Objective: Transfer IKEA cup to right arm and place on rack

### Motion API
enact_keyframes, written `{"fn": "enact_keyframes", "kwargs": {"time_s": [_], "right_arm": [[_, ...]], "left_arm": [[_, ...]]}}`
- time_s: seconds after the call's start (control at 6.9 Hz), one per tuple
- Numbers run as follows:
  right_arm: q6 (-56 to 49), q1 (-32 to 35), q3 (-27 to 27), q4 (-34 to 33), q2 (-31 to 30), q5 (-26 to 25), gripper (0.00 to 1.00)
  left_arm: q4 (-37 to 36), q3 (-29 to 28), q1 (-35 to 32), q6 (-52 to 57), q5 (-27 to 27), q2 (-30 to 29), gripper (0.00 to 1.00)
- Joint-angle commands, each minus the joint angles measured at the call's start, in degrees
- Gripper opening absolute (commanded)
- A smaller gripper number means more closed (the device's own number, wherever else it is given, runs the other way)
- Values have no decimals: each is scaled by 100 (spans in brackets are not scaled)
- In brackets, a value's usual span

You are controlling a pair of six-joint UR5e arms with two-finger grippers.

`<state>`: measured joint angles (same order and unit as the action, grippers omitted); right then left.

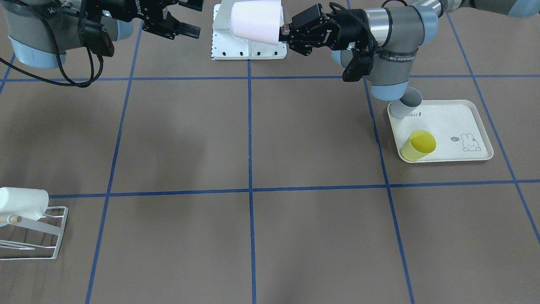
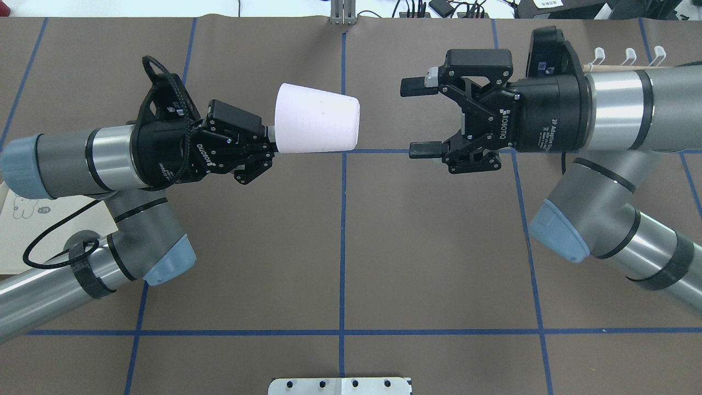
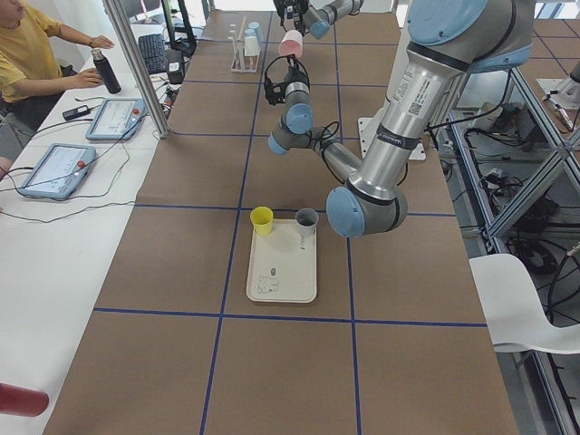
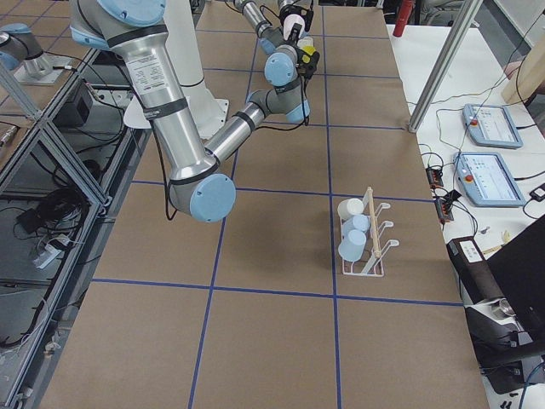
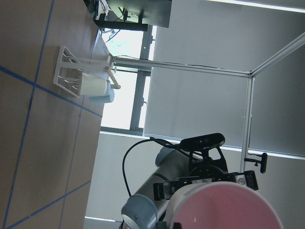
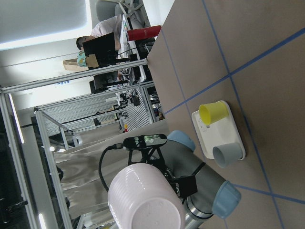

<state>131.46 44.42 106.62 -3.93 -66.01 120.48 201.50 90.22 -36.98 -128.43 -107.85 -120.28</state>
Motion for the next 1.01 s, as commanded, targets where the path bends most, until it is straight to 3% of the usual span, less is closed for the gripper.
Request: {"fn": "enact_keyframes", "kwargs": {"time_s": [0.0, 0.72, 0.87], "right_arm": [[90, -354, -1, 471, 0, -550, 99], [90, -636, 25, 595, 0, -798, 99], [90, -654, 8, 630, 0, -798, 92]], "left_arm": [[65, -5, 146, -147, 18, -136, 0], [39, -22, 472, -139, 238, -321, 0], [39, -66, 472, -139, 238, -356, 0]]}}
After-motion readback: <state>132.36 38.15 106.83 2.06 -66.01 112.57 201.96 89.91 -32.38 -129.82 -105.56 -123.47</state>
